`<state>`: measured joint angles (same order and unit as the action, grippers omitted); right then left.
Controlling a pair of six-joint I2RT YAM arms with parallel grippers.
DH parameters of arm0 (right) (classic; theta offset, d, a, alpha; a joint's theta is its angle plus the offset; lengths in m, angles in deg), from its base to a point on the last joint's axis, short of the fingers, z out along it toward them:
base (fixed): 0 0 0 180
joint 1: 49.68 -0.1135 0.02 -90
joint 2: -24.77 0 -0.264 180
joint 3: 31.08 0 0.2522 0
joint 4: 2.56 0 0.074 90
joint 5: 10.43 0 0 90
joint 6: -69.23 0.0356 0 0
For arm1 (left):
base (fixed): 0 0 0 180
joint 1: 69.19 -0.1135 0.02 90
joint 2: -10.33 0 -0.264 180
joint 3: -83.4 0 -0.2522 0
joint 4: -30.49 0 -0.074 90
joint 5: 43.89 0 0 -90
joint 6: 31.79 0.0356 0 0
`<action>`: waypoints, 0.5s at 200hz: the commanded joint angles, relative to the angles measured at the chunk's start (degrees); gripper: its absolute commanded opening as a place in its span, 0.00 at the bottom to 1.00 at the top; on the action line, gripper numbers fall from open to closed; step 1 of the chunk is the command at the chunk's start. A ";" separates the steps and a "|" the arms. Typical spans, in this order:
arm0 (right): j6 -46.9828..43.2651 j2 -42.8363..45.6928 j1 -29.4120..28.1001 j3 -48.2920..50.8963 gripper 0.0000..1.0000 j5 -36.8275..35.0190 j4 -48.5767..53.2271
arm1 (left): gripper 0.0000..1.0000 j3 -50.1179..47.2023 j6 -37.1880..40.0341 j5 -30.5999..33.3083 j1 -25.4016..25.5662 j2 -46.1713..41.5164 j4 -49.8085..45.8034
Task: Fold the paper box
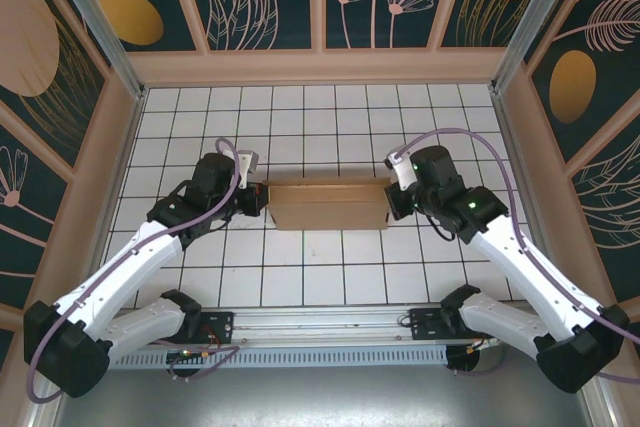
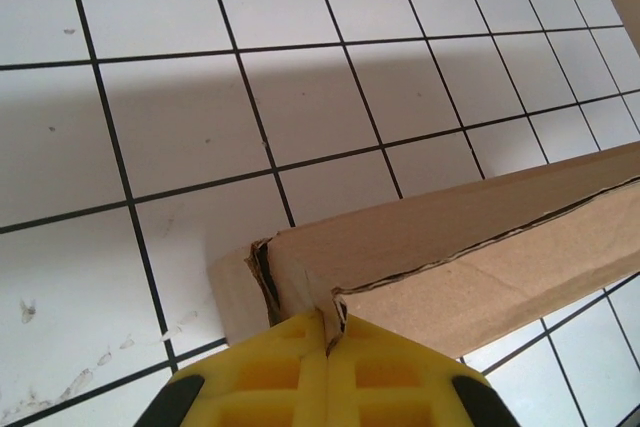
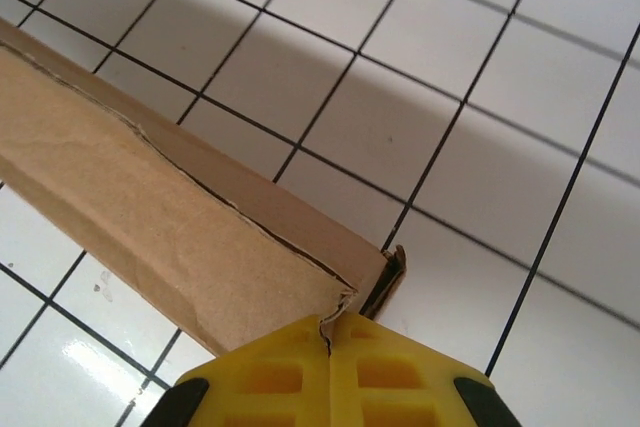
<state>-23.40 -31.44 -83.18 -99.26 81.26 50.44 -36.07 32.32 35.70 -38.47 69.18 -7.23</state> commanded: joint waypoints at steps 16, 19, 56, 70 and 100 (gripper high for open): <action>12.62 -1.52 -1.03 -5.76 0.00 0.01 3.79 | 0.00 1.93 -2.54 -6.15 0.88 0.81 -1.53; 13.03 -2.00 -0.85 -6.23 0.00 0.66 4.29 | 0.00 2.03 -2.54 -6.11 0.84 0.91 -1.60; 19.35 -6.30 -0.61 -9.54 0.00 4.81 7.96 | 0.00 3.48 -2.59 -5.67 0.87 2.72 -2.91; 20.53 -6.32 -0.52 -9.86 0.00 4.25 8.04 | 0.00 3.73 -2.65 -5.58 0.88 3.26 -3.12; 20.50 -5.50 -0.30 -7.94 0.00 2.70 7.20 | 0.00 3.83 -2.78 -5.09 0.90 3.64 -3.25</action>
<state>-5.22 -37.41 -82.98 -107.45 80.56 58.70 -33.34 30.44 34.36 -38.44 71.89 -9.11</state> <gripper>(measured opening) 0.043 0.050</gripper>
